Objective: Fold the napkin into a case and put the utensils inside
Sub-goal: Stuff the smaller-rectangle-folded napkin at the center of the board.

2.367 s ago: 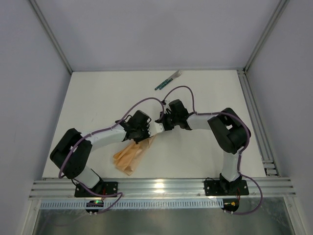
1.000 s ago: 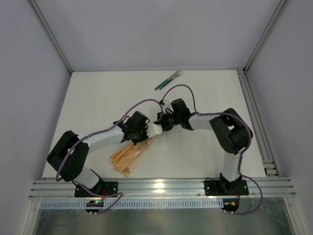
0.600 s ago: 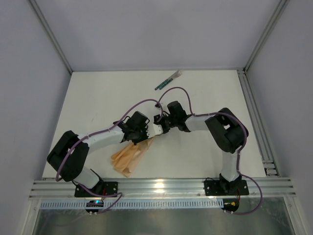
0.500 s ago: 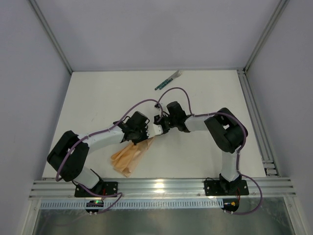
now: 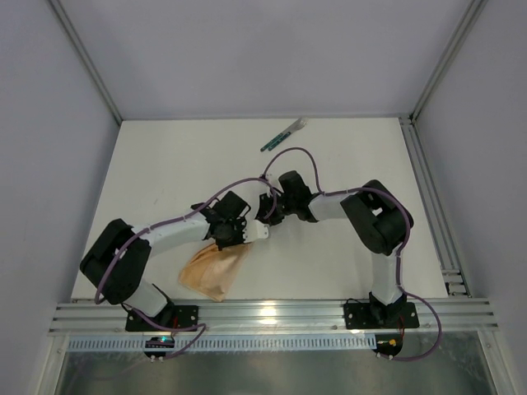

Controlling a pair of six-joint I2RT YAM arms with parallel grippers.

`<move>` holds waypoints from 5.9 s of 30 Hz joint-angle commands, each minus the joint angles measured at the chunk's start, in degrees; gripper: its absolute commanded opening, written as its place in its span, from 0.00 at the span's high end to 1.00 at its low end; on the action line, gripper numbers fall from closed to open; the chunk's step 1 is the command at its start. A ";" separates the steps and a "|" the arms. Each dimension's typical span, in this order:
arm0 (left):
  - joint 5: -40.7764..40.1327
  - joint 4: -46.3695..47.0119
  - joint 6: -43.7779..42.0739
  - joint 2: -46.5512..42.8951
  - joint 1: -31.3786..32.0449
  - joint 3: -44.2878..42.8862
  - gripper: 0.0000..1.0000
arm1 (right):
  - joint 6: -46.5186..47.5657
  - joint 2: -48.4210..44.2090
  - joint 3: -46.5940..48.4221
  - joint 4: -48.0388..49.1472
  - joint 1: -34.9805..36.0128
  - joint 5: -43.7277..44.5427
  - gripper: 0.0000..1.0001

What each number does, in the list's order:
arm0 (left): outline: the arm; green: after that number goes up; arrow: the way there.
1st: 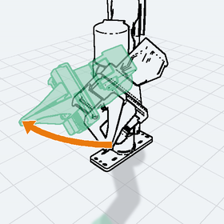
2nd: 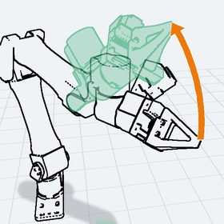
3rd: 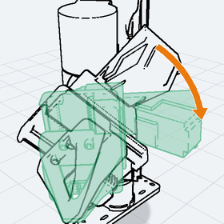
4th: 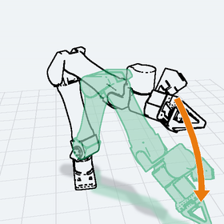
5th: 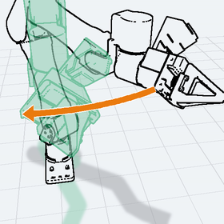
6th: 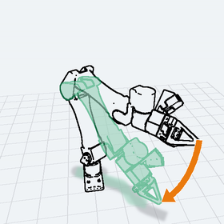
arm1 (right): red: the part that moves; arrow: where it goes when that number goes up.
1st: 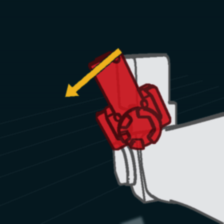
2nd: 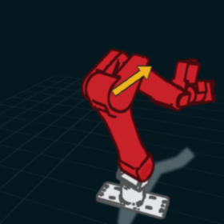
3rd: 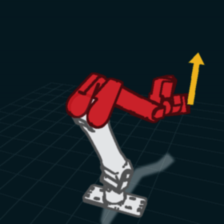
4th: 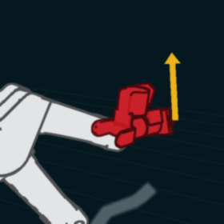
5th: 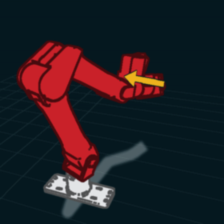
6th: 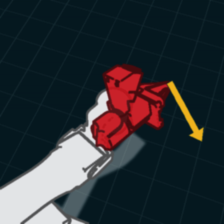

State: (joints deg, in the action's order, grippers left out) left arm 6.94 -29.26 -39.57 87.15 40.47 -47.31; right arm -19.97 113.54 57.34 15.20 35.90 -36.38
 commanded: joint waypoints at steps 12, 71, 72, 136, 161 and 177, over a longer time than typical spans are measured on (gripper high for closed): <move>-2.19 -3.98 2.39 8.12 0.75 -7.18 1.00 | -0.69 -1.56 0.75 0.97 0.22 -0.36 0.89; 2.29 2.62 16.98 6.98 0.75 -7.89 1.00 | -23.96 -29.87 -26.58 14.49 3.11 27.41 0.62; 2.20 2.62 17.07 6.89 0.75 -7.80 1.00 | -25.20 -28.47 -26.93 15.81 4.08 28.55 0.63; 6.42 1.40 20.77 6.63 0.75 -9.99 0.79 | -36.99 -7.19 -26.32 28.40 11.30 35.41 0.92; 1.84 -2.04 14.61 -2.78 -7.51 -2.62 0.58 | -35.49 -5.34 -24.82 26.90 11.21 33.48 0.94; 4.32 5.61 17.42 8.29 -4.00 -10.70 0.51 | -32.86 -6.22 -24.38 28.13 9.80 29.53 0.94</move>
State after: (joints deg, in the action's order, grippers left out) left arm 10.74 -25.39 -22.92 92.38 35.00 -56.18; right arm -55.64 106.52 32.91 47.90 46.00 -6.85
